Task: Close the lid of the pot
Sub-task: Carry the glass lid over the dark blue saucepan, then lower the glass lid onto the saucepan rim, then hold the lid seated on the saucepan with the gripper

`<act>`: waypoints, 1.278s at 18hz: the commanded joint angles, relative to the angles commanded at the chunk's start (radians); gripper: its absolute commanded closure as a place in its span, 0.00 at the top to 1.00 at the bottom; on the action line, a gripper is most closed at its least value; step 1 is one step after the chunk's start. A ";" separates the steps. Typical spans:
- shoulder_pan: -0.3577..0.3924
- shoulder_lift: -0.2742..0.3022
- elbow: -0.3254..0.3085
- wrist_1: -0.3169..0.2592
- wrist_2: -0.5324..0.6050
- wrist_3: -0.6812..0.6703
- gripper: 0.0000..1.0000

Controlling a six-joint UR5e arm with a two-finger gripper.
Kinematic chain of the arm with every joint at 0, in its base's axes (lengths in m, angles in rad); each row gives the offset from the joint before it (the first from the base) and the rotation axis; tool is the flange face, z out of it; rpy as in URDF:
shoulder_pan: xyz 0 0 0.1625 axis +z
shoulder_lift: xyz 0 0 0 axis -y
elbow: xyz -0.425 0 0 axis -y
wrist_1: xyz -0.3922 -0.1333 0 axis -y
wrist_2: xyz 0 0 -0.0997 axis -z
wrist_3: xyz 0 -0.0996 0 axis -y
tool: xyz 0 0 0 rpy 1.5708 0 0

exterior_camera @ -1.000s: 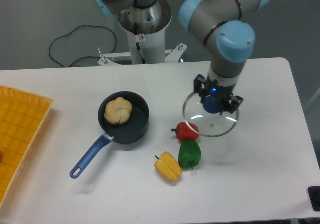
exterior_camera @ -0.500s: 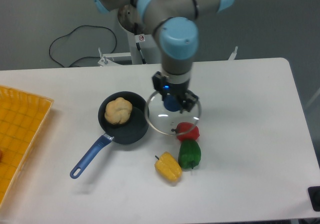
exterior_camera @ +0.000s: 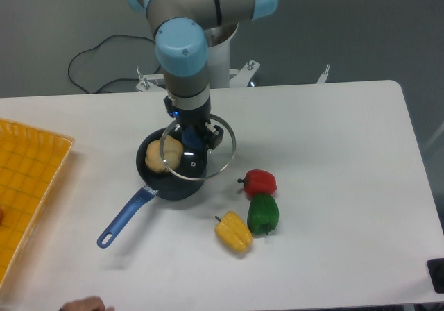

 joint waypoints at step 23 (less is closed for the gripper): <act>-0.058 -0.037 -0.095 0.167 -0.009 -0.055 0.55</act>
